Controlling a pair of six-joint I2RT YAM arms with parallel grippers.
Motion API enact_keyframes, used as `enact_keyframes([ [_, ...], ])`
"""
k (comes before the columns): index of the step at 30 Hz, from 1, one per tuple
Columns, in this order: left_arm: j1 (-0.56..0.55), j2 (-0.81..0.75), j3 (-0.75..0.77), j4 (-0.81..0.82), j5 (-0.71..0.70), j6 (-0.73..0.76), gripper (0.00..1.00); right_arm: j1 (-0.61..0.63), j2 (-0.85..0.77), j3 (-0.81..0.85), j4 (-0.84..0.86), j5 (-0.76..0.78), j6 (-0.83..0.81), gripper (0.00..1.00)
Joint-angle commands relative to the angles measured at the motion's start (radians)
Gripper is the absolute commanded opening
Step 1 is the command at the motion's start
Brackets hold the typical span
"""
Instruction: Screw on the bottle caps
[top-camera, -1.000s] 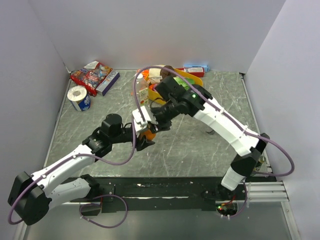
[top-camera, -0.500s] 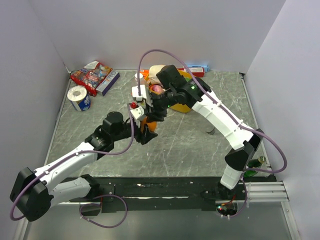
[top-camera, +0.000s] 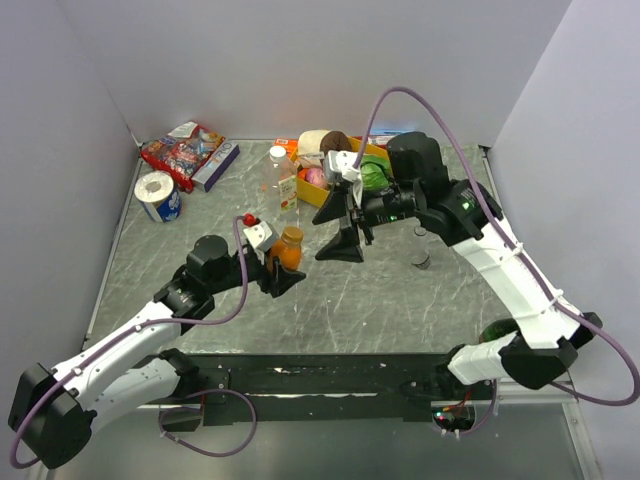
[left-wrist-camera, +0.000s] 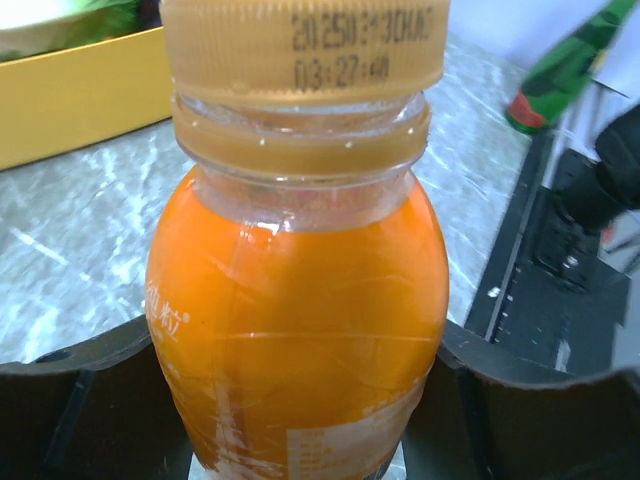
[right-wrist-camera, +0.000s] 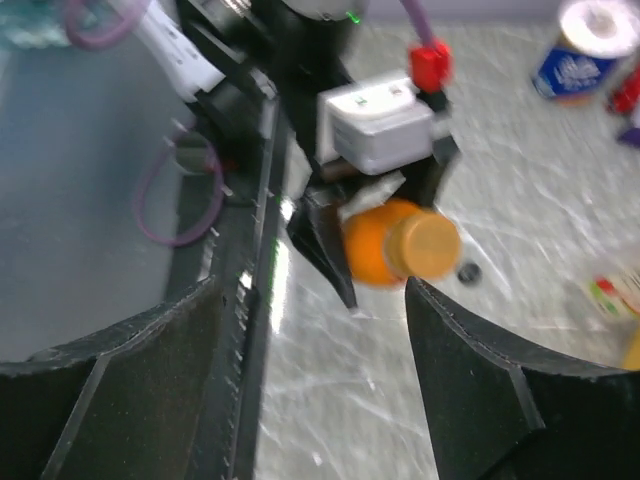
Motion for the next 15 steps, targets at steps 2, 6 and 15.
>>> enact_keyframes([
  [2,0.005,-0.026,0.094,-0.009,0.143,0.054,0.01,-0.012,-0.001,-0.119,0.259,-0.157,0.184,0.86],
  [6,0.006,-0.028,0.146,-0.05,0.188,0.198,0.01,-0.032,-0.014,-0.187,0.465,-0.198,0.275,0.87],
  [15,0.005,0.003,0.213,-0.064,0.225,0.275,0.01,-0.066,0.022,-0.25,0.759,-0.301,0.473,0.87],
])
